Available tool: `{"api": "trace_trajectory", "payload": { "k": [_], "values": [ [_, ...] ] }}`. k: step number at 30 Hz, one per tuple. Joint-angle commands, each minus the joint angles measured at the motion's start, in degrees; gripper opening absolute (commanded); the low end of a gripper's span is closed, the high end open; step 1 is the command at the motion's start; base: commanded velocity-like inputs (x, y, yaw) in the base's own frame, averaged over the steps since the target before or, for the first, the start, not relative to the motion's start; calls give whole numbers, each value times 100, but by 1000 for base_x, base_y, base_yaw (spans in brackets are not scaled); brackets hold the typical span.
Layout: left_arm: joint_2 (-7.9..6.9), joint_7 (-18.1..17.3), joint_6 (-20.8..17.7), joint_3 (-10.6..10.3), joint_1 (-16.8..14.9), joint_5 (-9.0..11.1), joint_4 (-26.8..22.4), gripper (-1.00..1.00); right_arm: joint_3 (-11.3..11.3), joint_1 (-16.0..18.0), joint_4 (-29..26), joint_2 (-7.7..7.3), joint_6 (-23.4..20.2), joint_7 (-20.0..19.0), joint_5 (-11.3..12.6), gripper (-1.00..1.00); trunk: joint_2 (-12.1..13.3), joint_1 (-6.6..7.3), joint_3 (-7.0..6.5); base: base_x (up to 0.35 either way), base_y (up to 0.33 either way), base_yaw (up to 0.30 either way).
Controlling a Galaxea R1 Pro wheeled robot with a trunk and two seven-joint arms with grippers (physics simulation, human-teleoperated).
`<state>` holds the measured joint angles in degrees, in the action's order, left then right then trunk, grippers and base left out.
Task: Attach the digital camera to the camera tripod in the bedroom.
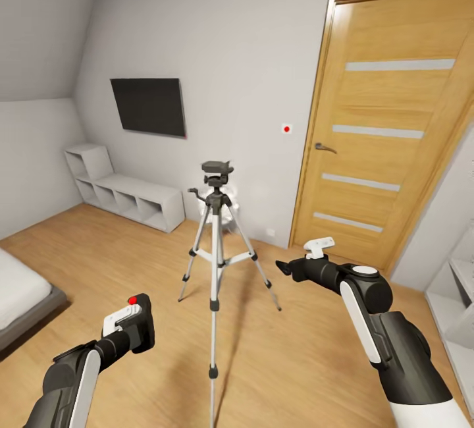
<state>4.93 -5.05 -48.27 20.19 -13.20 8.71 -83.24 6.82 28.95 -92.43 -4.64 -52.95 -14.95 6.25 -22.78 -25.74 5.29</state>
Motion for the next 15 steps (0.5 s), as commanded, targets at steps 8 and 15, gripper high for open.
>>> {"api": "trace_trajectory", "payload": {
  "k": [8, 15],
  "values": [
    [15, -42, -62, 296, -7, 43, -36, -100, 26, 5, -3, -3, -62, 28, 60, 100, -13, -5, -3, 29, -314, 165],
    [19, -62, -76, 346, -7, 46, -102, -100, 30, 5, -3, -2, -66, 28, 61, 100, -13, -5, -24, 3, -102, 259]
  ]
}}
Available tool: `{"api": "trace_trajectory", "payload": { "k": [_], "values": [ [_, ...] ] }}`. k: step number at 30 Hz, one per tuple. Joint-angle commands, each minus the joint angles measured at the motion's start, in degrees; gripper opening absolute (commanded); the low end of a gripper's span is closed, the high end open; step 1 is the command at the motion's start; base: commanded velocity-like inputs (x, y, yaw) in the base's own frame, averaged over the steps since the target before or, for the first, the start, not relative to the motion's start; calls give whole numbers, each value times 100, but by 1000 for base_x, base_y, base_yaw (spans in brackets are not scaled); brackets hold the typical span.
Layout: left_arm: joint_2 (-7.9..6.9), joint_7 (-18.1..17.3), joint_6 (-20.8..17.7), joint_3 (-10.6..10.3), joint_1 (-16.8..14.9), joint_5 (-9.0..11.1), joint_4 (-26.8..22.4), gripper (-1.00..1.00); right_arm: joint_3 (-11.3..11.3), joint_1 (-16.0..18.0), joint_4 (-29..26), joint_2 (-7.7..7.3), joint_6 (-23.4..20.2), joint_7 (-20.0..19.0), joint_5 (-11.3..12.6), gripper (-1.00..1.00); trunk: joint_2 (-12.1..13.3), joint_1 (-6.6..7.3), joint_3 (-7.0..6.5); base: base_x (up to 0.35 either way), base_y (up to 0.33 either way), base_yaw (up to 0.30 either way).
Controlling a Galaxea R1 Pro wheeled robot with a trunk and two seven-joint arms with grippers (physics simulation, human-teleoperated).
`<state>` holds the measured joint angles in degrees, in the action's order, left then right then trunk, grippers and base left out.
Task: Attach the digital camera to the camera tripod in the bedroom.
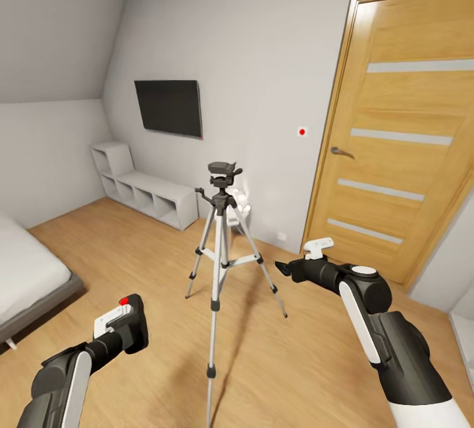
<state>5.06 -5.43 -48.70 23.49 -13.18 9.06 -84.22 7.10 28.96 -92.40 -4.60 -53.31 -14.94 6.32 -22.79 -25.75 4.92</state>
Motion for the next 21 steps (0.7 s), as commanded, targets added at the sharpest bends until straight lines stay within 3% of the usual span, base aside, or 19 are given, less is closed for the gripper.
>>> {"api": "trace_trajectory", "payload": {
  "k": [1, 13, 21],
  "values": [
    [7, -25, -35, 18, -9, 12, -7, -100, 3, 5, -6, -6, -30, 27, 54, 100, -13, -4, 10, 1, -25, 267],
    [7, -29, -57, 24, -9, 17, -15, -100, -5, 5, -6, -12, -23, 27, 54, 100, -13, -4, -2, 8, -12, 197],
    [5, -25, -60, 27, -9, 17, -17, -100, -6, 5, -6, -10, -21, 27, 54, 100, -13, -4, -3, 171, -161, 240]
  ]
}}
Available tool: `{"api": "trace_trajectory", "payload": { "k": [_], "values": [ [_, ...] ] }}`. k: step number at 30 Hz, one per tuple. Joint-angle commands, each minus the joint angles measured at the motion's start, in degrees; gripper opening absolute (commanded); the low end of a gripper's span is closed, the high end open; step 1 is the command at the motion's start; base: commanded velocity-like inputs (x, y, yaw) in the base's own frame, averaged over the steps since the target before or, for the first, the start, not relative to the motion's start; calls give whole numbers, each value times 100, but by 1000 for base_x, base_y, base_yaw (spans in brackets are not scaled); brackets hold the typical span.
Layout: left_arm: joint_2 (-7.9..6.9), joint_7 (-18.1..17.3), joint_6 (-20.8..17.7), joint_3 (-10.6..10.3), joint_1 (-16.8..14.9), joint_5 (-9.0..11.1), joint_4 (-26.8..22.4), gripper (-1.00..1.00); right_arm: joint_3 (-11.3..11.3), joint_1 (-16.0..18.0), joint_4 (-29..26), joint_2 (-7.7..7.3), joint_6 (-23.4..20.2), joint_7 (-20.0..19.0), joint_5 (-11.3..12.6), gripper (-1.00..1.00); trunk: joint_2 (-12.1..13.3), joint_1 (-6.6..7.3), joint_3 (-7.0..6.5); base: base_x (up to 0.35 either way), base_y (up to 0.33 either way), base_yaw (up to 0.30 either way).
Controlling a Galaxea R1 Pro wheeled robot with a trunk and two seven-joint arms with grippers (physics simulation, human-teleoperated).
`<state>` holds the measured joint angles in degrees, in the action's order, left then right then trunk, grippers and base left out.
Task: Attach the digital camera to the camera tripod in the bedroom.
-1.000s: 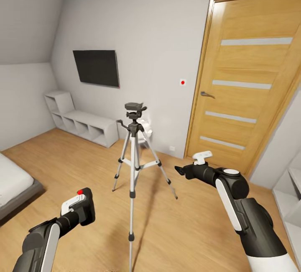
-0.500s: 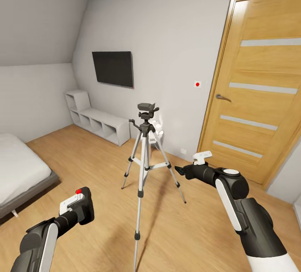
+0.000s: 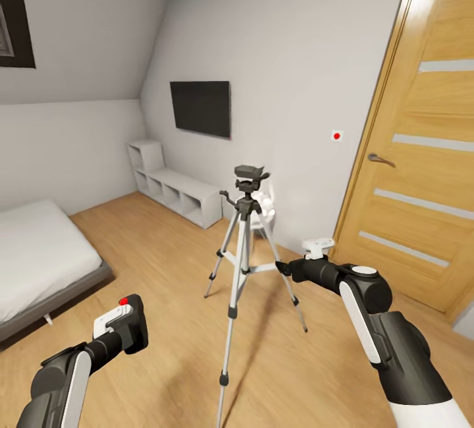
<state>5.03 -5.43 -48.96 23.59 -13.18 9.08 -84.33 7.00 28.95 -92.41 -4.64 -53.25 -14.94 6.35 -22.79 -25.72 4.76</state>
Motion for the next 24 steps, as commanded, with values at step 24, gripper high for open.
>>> {"api": "trace_trajectory", "payload": {
  "k": [24],
  "values": [
    [7, -19, -148, 101, -9, 9, -97, -100, 17, 5, -5, -5, -38, 27, 42, 100, -13, -6, 13, 126, -284, 42]
  ]
}}
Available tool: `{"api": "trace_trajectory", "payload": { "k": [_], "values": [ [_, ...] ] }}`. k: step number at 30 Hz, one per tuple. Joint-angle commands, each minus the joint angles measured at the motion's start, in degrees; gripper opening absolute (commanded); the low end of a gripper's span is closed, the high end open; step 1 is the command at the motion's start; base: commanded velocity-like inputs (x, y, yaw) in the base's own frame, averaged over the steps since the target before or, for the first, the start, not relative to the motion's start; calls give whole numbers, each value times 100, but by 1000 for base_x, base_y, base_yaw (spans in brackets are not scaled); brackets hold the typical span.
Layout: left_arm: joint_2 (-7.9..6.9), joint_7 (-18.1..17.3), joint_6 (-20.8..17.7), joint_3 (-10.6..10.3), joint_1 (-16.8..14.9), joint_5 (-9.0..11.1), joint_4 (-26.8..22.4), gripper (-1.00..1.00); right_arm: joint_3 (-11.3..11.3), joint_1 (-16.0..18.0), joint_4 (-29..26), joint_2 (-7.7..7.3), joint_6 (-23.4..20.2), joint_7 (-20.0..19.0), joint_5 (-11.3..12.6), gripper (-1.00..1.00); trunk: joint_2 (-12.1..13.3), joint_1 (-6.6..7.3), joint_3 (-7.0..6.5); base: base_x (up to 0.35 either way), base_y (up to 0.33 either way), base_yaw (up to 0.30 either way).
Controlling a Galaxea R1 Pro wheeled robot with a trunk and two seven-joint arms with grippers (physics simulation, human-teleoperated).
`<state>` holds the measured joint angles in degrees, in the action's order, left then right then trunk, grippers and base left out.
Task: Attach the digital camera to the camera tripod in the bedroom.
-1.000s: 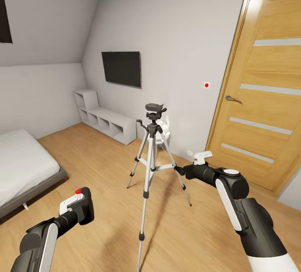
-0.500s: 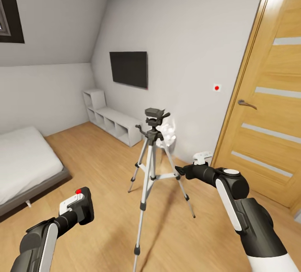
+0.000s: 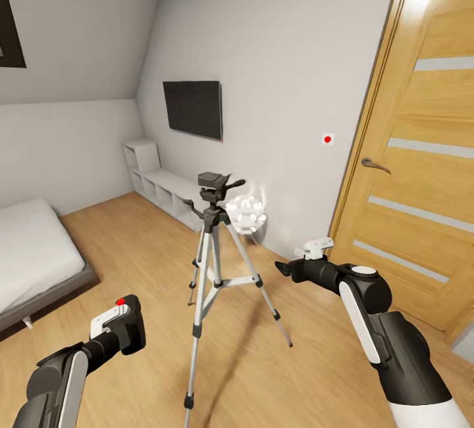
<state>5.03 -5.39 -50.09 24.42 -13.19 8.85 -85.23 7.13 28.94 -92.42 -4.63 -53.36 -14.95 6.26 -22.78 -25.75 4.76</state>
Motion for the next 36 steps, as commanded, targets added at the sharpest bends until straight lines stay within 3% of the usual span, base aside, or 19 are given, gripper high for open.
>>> {"api": "trace_trajectory", "payload": {
  "k": [1, 11, 22, 29, 32, 36],
  "values": [
    [7, -27, -37, 62, -8, 33, -19, -100, 7, 6, -4, -4, -29, 27, 51, 100, -14, -4, 13, 4, -139, 13],
    [10, -54, -107, 545, 71, 37, -189, -100, 42, 6, 1, -10, -33, 20, 68, 100, -14, -4, 13, 1, -44, 132],
    [7, -59, -123, 662, 96, 38, -229, -100, 49, -133, 347, -41, -1, 12, 20, 100, -14, -4, 13, 2, -32, 199],
    [7, -59, -124, 668, 97, 38, -231, -100, 27, -185, 532, -311, -7, 13, 31, 100, -14, -4, 13, 74, -239, 103],
    [-37, 36, -202, 768, 196, -24, -327, -100, -16, -87, 433, -211, -101, 58, 13, 100, -14, -4, 13, 0, 0, 0],
    [-37, 80, -202, 902, 325, -23, -453, -100, -16, -52, 420, -197, -101, 58, 13, 100, -14, -4, 13, 0, 0, 0]
  ]
}}
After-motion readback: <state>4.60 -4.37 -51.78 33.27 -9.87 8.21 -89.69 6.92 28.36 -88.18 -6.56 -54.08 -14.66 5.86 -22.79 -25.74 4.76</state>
